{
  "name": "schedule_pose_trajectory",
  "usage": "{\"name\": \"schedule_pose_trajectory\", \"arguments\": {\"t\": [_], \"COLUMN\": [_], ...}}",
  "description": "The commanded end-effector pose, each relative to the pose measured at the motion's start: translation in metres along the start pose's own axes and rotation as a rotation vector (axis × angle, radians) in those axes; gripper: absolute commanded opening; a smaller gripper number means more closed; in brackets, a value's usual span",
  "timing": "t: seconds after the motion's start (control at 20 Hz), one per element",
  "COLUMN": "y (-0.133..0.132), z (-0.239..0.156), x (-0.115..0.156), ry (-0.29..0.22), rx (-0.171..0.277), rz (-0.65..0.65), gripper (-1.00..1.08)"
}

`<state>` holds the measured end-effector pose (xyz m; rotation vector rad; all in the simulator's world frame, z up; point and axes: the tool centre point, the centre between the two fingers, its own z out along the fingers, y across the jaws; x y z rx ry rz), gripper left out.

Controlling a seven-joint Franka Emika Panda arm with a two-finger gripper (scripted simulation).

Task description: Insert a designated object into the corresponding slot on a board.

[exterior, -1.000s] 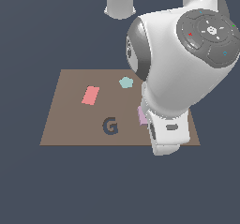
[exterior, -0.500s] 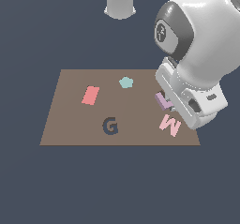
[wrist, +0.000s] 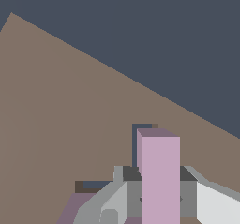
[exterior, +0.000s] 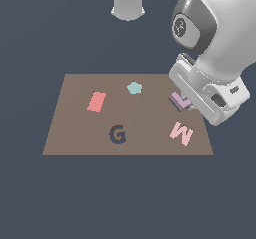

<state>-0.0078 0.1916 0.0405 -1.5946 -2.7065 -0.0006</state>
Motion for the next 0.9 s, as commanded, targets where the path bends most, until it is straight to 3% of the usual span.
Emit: {"name": "schedule_pose_trajectory", "arguments": {"t": [0.0,0.35,0.4,0.85], "y": [-0.001,-0.001,-0.001,-0.001], "z": [0.000,0.010,0.010,0.010], "x": [0.001,0.001,0.001,0.001], "ry": [0.000,-0.001,-0.001,-0.001], "rx": [0.000,-0.001,-0.001,-0.001], "rz": [-0.007,-0.007,-0.007,-0.007], "gripper": [-1.00,-1.00,1.00,1.00]}}
